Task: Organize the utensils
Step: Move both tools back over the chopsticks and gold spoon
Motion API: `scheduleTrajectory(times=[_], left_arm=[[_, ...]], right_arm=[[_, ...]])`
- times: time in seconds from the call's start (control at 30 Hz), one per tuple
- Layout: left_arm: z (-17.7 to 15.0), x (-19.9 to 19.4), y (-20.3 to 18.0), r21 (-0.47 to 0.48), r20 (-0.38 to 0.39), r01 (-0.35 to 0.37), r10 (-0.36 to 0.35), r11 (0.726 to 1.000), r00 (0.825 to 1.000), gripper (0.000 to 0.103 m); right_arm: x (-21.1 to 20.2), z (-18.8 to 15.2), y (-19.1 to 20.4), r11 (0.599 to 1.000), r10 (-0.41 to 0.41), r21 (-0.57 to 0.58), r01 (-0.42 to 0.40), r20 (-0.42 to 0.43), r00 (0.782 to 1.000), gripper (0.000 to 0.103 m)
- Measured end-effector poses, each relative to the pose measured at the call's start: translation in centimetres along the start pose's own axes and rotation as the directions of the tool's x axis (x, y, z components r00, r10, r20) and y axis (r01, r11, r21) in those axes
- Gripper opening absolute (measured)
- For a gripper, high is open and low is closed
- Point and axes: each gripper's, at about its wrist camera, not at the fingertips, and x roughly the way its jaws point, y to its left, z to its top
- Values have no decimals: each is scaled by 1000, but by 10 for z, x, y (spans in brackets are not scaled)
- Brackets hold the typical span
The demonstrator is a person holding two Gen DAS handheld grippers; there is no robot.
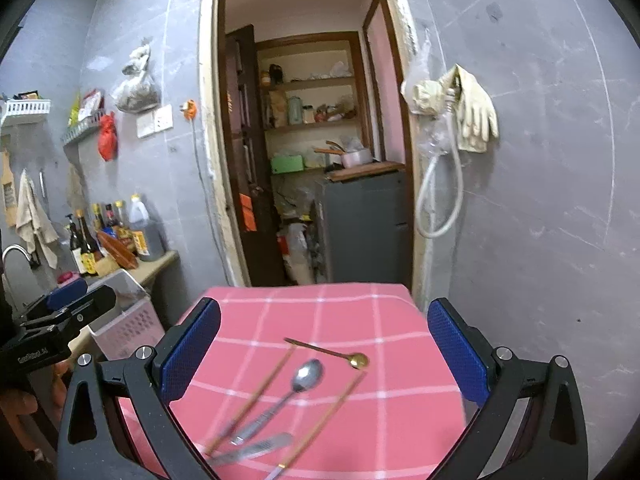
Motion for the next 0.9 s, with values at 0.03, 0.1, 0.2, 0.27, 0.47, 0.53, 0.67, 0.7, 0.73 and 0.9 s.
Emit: scheduleTrajectory(times=[0.03,0.1,0.2,0.27,0.47,0.53,0.67,0.7,0.73,0.9], left_arm=[[-3,4,-5,4,-9,7,-7,1000,1000,103],[-9,10,-13,7,-22,17,-17,1000,1000,103],[-16,19,-24,10,-36,16,-16,1000,999,103],[-21,26,-31,17,-49,14,-13,1000,999,103],[-38,58,-41,30,-122,17,-13,999,992,103],[-45,69,-44,33,-157,31,-25,999,987,103],[-59,95,-45,15,-243,81,-75,997,967,103],[-62,102,-45,8,-265,89,-84,996,961,103],[-65,108,-44,-2,-285,96,-93,995,954,103],[-78,137,-36,-54,-367,108,-120,993,922,97]], right_arm=[[1,-2,-5,1000,-7,-2,7,-5,1000,102],[5,-6,-14,1000,-13,-1,13,-15,1000,102],[14,-14,-26,1000,-20,-4,20,-39,999,102],[20,-18,-31,1000,-22,-5,22,-56,998,102],[51,-41,-51,1000,-10,2,11,-132,991,102],[60,-49,-56,1000,2,10,0,-157,988,102],[84,-63,-68,998,43,43,-35,-210,977,102],[90,-66,-72,997,58,53,-48,-222,973,102],[95,-69,-74,997,69,61,-56,-232,970,102],[127,-82,-85,987,132,123,-99,-298,945,102]])
